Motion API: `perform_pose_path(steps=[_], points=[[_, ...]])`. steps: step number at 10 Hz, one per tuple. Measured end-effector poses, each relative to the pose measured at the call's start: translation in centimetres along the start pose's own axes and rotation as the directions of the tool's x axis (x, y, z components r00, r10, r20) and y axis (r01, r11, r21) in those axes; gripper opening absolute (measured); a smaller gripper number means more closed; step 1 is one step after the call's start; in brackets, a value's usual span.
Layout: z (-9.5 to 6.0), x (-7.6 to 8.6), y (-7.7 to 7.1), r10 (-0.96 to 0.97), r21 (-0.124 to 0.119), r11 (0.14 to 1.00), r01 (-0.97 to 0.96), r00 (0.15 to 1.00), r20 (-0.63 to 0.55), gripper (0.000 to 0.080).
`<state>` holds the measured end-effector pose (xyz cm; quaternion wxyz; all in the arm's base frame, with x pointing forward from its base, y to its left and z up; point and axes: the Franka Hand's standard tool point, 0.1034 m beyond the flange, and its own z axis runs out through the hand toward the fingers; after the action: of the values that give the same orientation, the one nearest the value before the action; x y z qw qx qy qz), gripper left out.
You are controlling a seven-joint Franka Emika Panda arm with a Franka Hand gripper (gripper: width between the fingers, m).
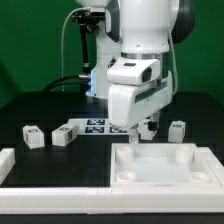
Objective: Assemble one leg
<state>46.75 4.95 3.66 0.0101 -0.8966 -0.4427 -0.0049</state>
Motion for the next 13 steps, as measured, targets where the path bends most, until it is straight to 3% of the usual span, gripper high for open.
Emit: perform_pose_path(steps=[1,2,3,4,9,10,13], points=[[-0.1,-0.5,-0.2,0.23,0.003,0.973,-0.23,0.973,-0.033,0.0649],[0.3,-1.1,-1.1,0.457,0.023,0.889,-0.457,0.889,-0.037,0.0649],[0.5,-1.1,-1.7,0.541,0.033,0.841,-0.54,0.84,-0.03,0.0649],[0.6,-0.7,-2.5,0.701,0.047,0.713,-0.699,0.713,-0.024,0.0649],[0.8,1.6,-5.5,0.975,0.078,0.219,-0.973,0.222,0.028,0.0649],[0.8,2.0,-6.0,0.985,0.08,0.168,-0.983,0.171,0.036,0.0649],[0.8,2.4,-6.6,0.979,0.078,0.195,-0.978,0.198,0.041,0.0649]])
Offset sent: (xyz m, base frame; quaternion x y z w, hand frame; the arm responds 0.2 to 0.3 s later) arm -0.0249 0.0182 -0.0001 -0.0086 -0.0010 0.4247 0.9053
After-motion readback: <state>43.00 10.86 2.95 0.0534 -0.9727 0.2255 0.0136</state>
